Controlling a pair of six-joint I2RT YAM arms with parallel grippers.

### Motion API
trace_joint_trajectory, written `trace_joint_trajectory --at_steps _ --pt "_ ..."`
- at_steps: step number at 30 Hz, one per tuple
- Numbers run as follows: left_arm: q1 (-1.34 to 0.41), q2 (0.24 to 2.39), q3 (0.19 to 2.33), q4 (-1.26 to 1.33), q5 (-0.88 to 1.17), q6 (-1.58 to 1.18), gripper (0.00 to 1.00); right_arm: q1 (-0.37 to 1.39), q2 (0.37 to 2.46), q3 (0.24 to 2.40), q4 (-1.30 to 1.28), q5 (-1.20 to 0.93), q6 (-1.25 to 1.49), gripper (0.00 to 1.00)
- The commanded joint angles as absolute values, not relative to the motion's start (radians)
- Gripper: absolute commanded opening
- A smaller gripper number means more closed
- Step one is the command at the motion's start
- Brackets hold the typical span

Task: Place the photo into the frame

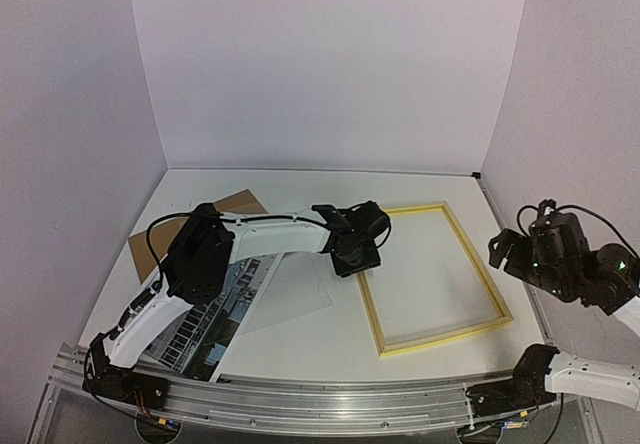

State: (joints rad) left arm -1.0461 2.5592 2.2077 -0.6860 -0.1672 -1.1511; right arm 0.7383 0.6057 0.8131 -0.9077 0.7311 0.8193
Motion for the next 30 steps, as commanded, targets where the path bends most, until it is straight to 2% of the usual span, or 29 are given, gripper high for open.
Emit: trace_joint_trajectory --at_steps 1,4,6,8,12,19,23,27,30 --pt "-1.058 2.545 2.144 -0.726 -0.158 -1.138 0.55 0.739 0.725 0.858 -0.908 0.678 0.79 0.98" --pt "-1.059 2.47 2.13 -0.761 -0.237 -1.113 0.67 0.739 0.766 0.88 -0.903 0.705 0.774 0.98" --pt "-1.06 2.395 2.081 -0.767 -0.285 -1.103 0.86 0.738 0.784 0.891 -0.891 0.704 0.748 0.98" --pt "-1.06 2.28 1.978 -0.706 -0.314 -1.084 0.99 0.738 0.802 0.897 -0.879 0.678 0.722 0.98" --pt "-1.06 2.087 1.741 -0.648 -0.376 -1.086 1.0 0.735 0.861 0.894 -0.819 0.582 0.643 0.98" --pt "-1.058 1.74 1.404 -0.746 -0.516 -1.241 1.0 0.697 1.034 0.911 -0.604 0.239 0.508 0.98" --pt "-1.047 1.518 1.146 -0.764 -0.543 -1.353 1.0 0.671 1.248 0.967 -0.449 -0.006 0.466 0.98" --pt "-0.971 1.252 0.915 -0.679 -0.504 -1.312 1.0 0.661 1.516 1.105 -0.34 -0.209 0.45 0.98" --pt "-0.853 1.029 0.725 -0.491 -0.402 -1.151 1.0 0.661 1.749 1.281 -0.314 -0.349 0.422 0.96"
